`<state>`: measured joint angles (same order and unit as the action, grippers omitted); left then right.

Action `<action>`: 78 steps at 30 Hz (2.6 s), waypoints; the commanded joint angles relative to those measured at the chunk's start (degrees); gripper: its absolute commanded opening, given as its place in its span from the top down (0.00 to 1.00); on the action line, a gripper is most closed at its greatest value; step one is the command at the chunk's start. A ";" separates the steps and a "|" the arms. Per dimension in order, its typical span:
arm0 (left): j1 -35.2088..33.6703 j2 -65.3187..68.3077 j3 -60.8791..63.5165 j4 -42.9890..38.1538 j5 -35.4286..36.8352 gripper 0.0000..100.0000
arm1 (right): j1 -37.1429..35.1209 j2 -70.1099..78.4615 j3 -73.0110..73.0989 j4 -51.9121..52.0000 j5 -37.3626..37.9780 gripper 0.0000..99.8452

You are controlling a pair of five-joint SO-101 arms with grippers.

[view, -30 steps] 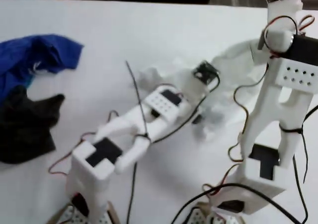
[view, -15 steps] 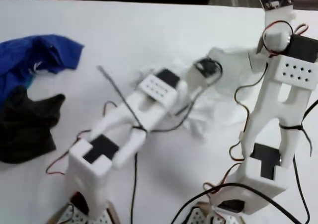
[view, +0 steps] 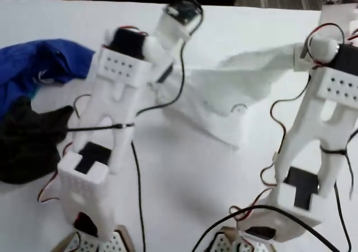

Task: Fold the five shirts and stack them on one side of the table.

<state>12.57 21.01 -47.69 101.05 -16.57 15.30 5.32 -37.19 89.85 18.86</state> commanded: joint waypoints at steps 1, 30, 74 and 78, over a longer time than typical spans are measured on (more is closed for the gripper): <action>-2.37 -8.62 -3.30 1.32 -0.88 0.98 | 0.75 -8.31 -2.90 3.91 -1.85 0.98; -10.02 -35.08 47.25 -11.16 -8.79 0.98 | -18.07 -24.40 58.46 -14.37 1.76 0.66; -31.65 -34.73 75.03 -19.69 -24.18 0.98 | -27.82 49.45 -18.81 8.04 -0.88 0.98; -31.56 -34.64 74.95 -19.96 -24.18 0.98 | -24.22 42.15 -16.26 8.57 -0.70 0.98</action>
<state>-18.90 -11.96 27.82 81.71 -40.31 -11.69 54.90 -53.54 97.23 18.42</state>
